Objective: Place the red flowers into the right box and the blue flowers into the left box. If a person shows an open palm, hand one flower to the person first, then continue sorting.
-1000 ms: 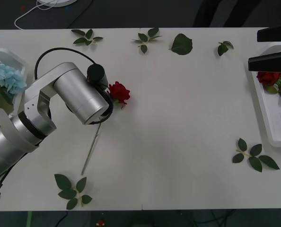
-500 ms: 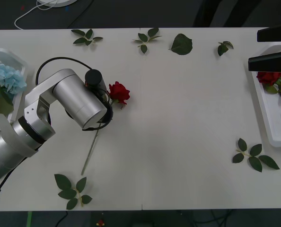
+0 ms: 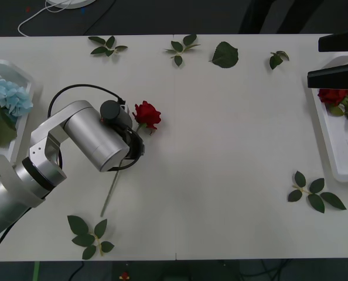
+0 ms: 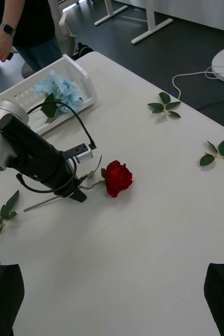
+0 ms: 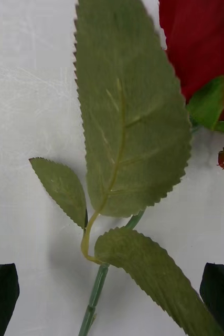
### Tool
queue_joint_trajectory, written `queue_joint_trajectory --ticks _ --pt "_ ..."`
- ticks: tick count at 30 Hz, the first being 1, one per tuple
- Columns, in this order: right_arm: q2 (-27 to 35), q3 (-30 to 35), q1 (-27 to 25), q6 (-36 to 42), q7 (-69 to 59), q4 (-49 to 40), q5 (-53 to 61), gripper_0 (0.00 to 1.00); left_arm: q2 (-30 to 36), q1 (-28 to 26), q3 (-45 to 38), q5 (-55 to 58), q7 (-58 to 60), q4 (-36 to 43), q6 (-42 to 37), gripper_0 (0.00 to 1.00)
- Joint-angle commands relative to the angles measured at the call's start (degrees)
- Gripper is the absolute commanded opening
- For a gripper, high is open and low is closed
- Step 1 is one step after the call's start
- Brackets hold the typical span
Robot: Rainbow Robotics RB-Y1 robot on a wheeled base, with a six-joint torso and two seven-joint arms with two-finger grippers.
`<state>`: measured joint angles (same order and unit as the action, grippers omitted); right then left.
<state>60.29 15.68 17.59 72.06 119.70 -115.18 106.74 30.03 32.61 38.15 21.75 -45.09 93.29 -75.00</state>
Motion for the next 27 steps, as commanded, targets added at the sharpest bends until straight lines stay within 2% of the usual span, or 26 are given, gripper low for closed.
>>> queue_joint_trajectory --ticks 1,8,14,23,24,25,26,27 --pt "2.8 1.6 -0.5 0.0 0.4 -0.3 0.0 1.0 -0.8 -2.0 1.8 -1.4 1.8 0.4 2.9 1.0" --pt "2.8 1.6 -0.5 0.0 0.4 -0.3 0.0 1.0 -1.5 -2.8 2.6 -2.9 1.6 -2.1 6.8 1.0" --pt "2.8 1.6 -0.5 0.0 0.4 -0.3 0.0 1.0 -3.0 -2.7 2.6 -5.5 0.8 -9.0 15.5 1.0" --pt "2.8 1.6 -0.5 0.0 0.4 -0.3 0.0 1.0 -3.0 -2.4 2.6 -6.4 0.4 -10.1 16.9 0.99" --pt "2.8 1.6 -0.5 0.0 0.4 -0.3 0.0 1.0 -3.0 -2.3 2.6 -6.4 0.1 -10.2 16.8 0.72" --pt "2.8 1.6 -0.5 0.0 0.4 -0.3 0.0 1.0 -3.0 -2.2 2.6 -6.3 -0.2 -10.2 16.7 0.28" --pt "2.8 1.6 -0.5 0.0 0.4 -0.3 0.0 1.0 -3.0 -2.2 2.6 -6.3 -0.3 -10.1 16.5 0.02" --pt "2.8 1.6 -0.5 0.0 0.4 -0.3 0.0 1.0 -3.0 -2.0 2.6 -6.5 -0.4 -10.1 16.4 0.0"
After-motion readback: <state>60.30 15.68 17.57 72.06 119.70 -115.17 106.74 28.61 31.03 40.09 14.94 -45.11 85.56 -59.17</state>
